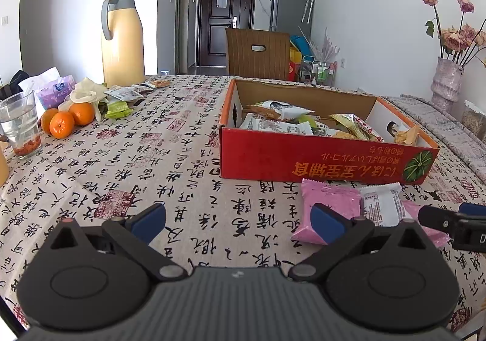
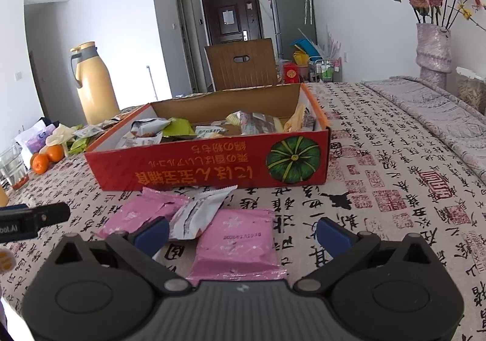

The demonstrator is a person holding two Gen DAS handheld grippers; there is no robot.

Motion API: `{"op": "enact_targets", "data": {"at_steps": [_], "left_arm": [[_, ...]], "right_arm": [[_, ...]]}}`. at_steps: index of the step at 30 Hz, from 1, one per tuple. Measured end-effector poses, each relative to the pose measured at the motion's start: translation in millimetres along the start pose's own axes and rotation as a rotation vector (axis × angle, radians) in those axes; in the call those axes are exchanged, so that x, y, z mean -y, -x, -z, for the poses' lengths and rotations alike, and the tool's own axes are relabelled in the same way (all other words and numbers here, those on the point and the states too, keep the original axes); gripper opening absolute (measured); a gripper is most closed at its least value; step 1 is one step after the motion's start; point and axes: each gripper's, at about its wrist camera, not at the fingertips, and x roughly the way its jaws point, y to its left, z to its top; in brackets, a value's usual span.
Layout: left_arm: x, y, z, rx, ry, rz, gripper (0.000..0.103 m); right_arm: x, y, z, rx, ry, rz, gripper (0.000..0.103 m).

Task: Organize snacks
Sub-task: 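Lower the right gripper onto a pink packet and close it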

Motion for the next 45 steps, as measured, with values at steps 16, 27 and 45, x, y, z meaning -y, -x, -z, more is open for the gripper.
{"op": "enact_targets", "data": {"at_steps": [16, 27, 45], "left_arm": [[5.2, -12.5, 5.0, -0.043, -0.010, 0.005, 0.103], [7.4, -18.6, 5.1, -0.064, -0.012, 0.005, 0.103], [25.4, -27.8, -3.3, -0.093, -0.047, 0.014, 0.103]], "right_arm": [[-8.6, -27.7, 0.6, -0.066, 0.062, 0.029, 0.081], [-12.8, -38.2, 6.0, -0.101, 0.105, 0.043, 0.063], [4.7, -19.5, 4.8, -0.027, 0.109, 0.088, 0.061]]}}
